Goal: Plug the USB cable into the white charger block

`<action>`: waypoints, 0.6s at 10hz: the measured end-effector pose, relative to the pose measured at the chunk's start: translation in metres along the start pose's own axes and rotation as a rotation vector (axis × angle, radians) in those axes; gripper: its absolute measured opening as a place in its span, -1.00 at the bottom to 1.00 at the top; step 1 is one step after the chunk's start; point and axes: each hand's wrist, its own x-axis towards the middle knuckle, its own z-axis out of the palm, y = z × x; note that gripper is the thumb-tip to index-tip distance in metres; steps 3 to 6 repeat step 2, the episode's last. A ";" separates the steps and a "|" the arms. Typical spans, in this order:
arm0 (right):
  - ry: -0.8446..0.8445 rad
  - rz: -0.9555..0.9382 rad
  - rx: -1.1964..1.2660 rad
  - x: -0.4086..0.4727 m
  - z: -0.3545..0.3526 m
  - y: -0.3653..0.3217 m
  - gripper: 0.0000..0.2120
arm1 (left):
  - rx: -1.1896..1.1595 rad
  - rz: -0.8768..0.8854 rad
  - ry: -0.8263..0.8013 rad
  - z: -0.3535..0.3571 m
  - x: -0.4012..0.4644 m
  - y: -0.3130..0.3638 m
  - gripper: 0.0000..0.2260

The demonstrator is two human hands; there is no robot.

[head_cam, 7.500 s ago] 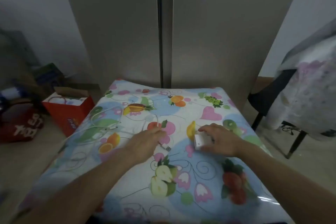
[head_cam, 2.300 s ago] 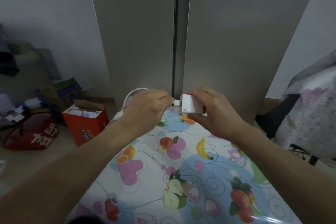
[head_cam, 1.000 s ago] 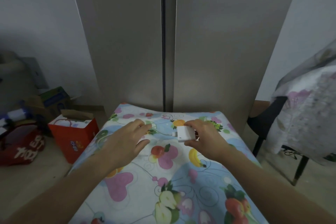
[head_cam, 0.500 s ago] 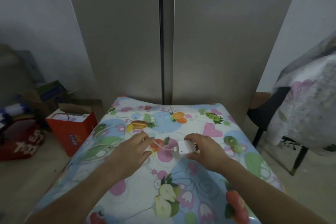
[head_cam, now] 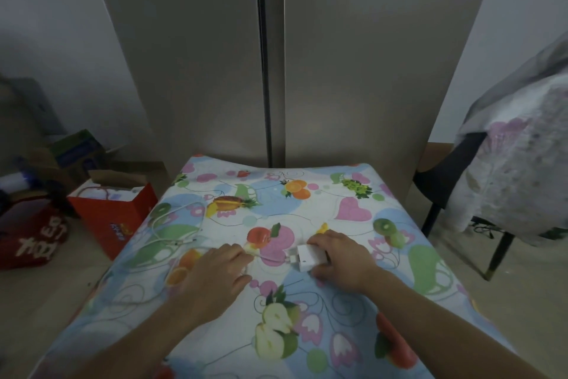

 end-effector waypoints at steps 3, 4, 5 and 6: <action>-0.037 0.047 0.010 -0.004 -0.009 -0.003 -0.22 | -0.281 -0.100 0.148 -0.022 0.009 0.013 -0.65; -0.037 0.047 0.010 -0.004 -0.009 -0.003 -0.22 | -0.281 -0.100 0.148 -0.022 0.009 0.013 -0.65; -0.037 0.047 0.010 -0.004 -0.009 -0.003 -0.22 | -0.281 -0.100 0.148 -0.022 0.009 0.013 -0.65; -0.037 0.047 0.010 -0.004 -0.009 -0.003 -0.22 | -0.281 -0.100 0.148 -0.022 0.009 0.013 -0.65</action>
